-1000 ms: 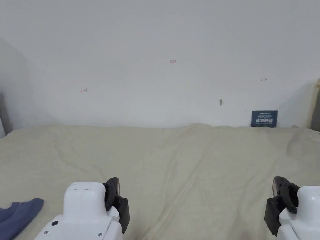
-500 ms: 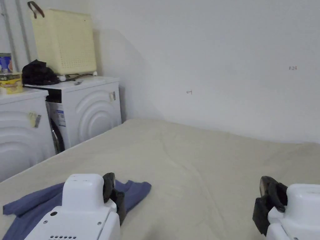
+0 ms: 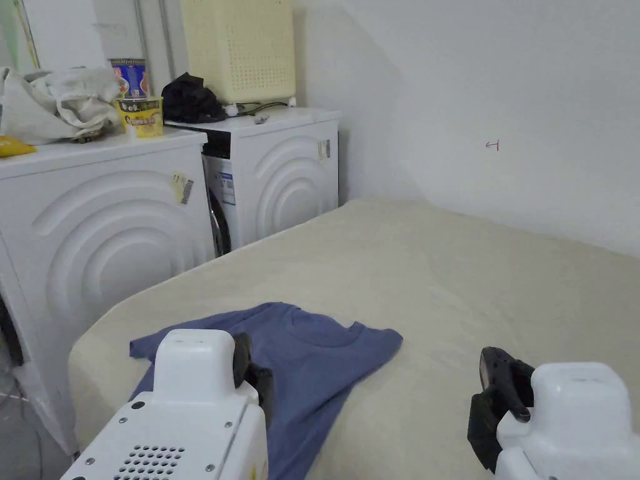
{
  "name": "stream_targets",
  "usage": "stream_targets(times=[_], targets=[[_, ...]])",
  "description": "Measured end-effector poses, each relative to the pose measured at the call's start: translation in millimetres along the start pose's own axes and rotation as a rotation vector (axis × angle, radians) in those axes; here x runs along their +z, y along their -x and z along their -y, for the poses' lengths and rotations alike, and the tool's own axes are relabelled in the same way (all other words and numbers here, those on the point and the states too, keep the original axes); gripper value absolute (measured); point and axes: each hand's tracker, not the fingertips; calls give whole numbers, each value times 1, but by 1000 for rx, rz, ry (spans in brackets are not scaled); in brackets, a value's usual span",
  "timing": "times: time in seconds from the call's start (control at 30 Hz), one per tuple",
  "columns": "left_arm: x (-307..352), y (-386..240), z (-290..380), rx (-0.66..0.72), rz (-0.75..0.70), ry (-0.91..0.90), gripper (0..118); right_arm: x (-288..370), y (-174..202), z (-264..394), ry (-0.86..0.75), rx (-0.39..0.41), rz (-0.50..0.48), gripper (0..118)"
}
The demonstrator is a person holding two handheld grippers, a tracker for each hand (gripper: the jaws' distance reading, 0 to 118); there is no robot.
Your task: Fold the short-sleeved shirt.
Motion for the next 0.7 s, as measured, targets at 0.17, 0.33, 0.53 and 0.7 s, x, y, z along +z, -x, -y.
stream_targets(times=[0.17, 0.33, 0.53, 0.7], targets=[[-52, 5, 17, 44, 32, 104, 0, -14, -4, 12, 46, 10, 6, 0], [-128, 13, 49, 126, 64, 270, 0, -36, -7, 28, 112, 44, 21, 0], [-205, 13, 96, 79, 54, 433, 0, -61, -12, 48, 187, 56, 38, 0], [-229, 16, 120, 95, 55, 494, 3, -73, -15, 60, 238, 62, 44, 0]])
